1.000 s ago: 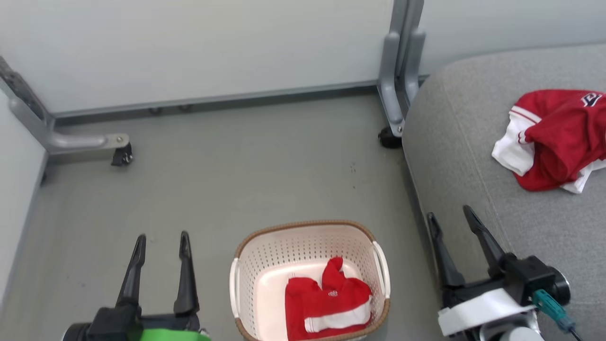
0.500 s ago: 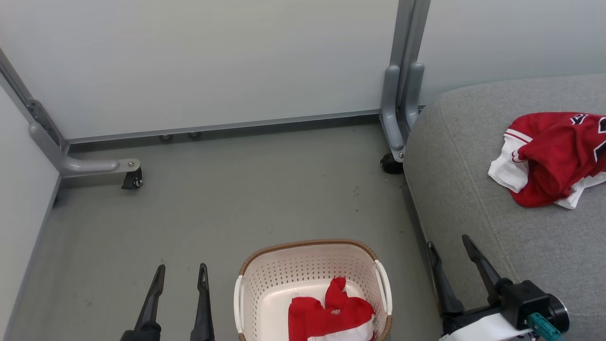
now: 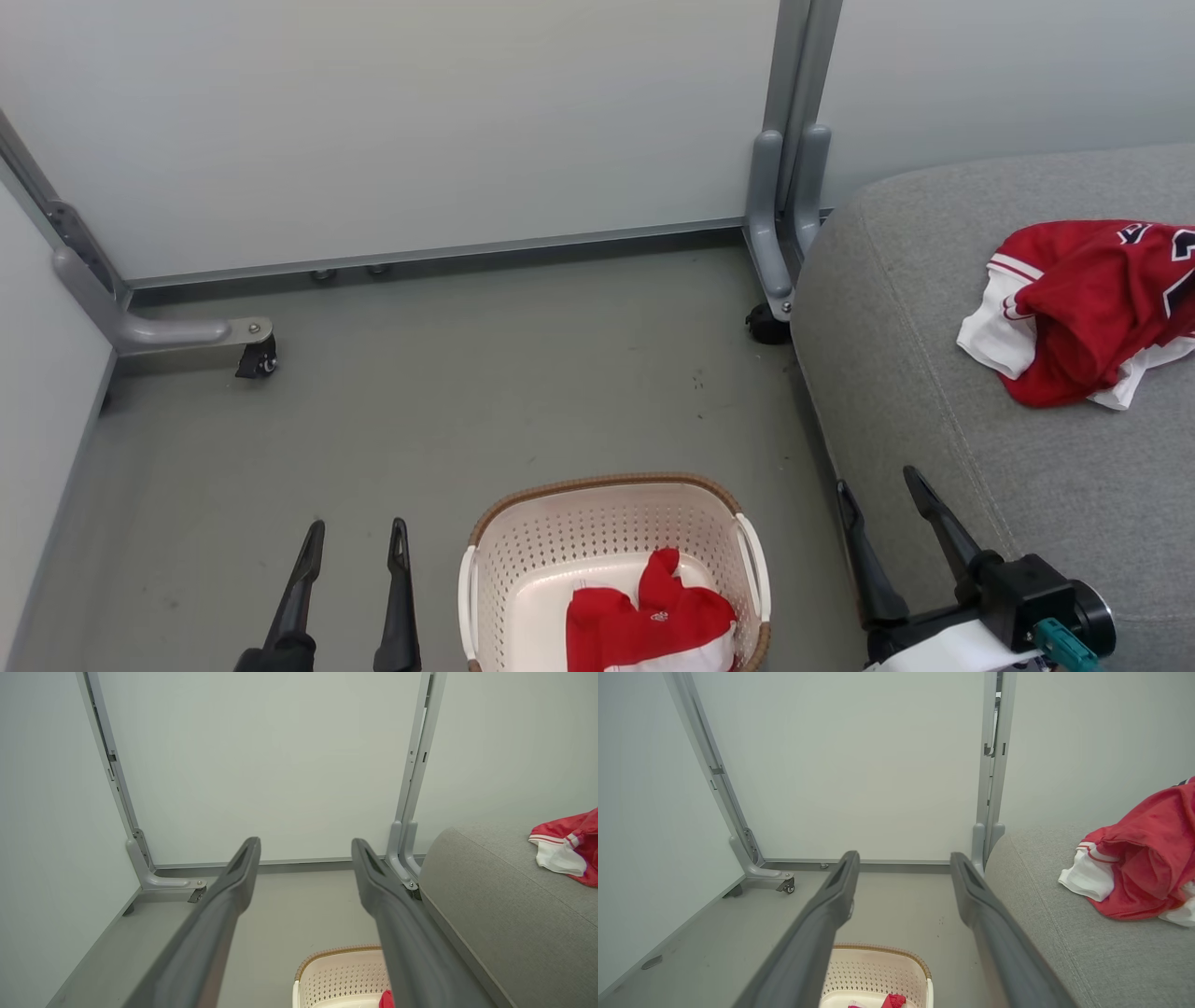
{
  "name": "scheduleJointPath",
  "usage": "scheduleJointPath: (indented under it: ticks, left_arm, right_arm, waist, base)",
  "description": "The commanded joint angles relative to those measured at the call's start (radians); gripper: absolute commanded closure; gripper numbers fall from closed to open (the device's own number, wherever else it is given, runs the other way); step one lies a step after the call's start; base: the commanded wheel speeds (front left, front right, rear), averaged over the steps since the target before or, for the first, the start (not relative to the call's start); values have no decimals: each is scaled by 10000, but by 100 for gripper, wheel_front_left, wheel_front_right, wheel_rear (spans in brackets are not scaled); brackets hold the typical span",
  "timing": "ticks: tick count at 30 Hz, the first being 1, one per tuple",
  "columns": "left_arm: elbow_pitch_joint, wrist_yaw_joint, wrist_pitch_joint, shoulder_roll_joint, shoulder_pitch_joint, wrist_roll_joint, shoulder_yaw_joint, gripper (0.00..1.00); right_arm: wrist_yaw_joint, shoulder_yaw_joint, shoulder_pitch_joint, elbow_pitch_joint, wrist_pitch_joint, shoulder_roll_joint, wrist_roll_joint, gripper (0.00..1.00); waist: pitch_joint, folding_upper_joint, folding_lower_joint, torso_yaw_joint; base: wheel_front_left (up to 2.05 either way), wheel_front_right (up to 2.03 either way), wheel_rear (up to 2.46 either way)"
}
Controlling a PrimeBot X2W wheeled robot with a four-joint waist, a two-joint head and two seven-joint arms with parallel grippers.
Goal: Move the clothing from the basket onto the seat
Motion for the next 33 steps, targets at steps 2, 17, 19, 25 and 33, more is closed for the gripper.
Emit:
scheduleJointPath:
  ticks: [2,17,19,25,33]
  left_arm:
    - [2,-42,0,16,-109,12,72,0]
    - [115,-365,0,15,-326,227,275,0]
    - [130,-468,0,15,-457,243,271,0]
    - [237,-988,0,17,-1617,570,186,0]
    - [1149,-1600,0,404,-4117,916,-374,0]
  right_arm:
    - [-14,64,148,19,-29,-63,-19,0]
    - [-14,14,9,-20,-29,-98,-50,0]
    - [-14,-29,-94,-40,-29,-92,-115,0]
    - [-14,-470,-920,-416,-29,-50,-83,0]
    - [-14,-1447,-2351,-1127,-29,-10,-51,0]
  waist:
    - [-11,0,1,-7]
    - [391,0,1,-174]
    - [647,0,1,-253]
    - [2456,0,1,-481]
    - [5167,0,1,-612]
  base:
    - [0,0,0]
    - [0,0,0]
    - [0,0,0]
    - [0,0,0]
    - [0,0,0]
